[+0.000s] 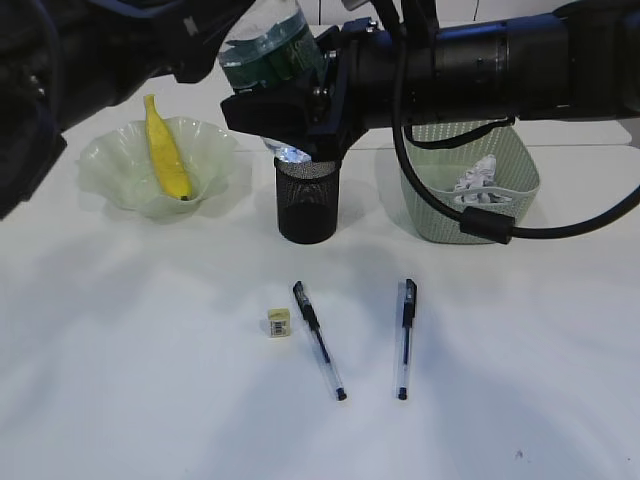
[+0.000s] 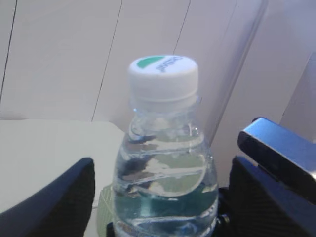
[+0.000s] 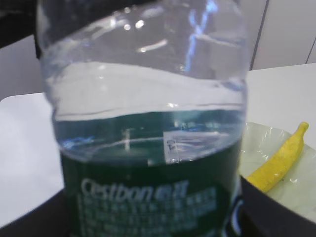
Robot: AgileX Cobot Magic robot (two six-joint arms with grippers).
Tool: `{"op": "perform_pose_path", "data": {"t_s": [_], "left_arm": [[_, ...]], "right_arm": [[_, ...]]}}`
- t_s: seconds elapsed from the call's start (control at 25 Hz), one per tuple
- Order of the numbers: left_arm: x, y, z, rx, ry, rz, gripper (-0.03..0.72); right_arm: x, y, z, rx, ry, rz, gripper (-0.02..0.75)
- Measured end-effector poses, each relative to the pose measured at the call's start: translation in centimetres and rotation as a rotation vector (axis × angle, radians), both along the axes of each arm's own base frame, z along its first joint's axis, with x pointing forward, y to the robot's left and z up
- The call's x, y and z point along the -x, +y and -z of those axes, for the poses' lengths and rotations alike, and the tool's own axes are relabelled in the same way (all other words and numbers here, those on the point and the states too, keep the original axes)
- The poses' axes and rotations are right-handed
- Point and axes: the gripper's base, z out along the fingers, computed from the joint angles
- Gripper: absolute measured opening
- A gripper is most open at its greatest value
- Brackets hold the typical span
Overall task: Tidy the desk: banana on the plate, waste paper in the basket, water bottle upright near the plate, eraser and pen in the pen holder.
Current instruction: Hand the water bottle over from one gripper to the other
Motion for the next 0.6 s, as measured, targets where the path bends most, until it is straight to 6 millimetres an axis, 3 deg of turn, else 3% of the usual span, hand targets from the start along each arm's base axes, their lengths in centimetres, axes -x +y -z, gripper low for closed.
{"op": "perform_pose_path", "data": {"t_s": [0.6], "left_arm": [[-1.2, -1.7, 1.6, 0.069, -0.105, 0.055, 0.603]], "right_arm": [[0.3, 0.1, -0.2, -0.021, 0.001, -0.042, 0.414]]}}
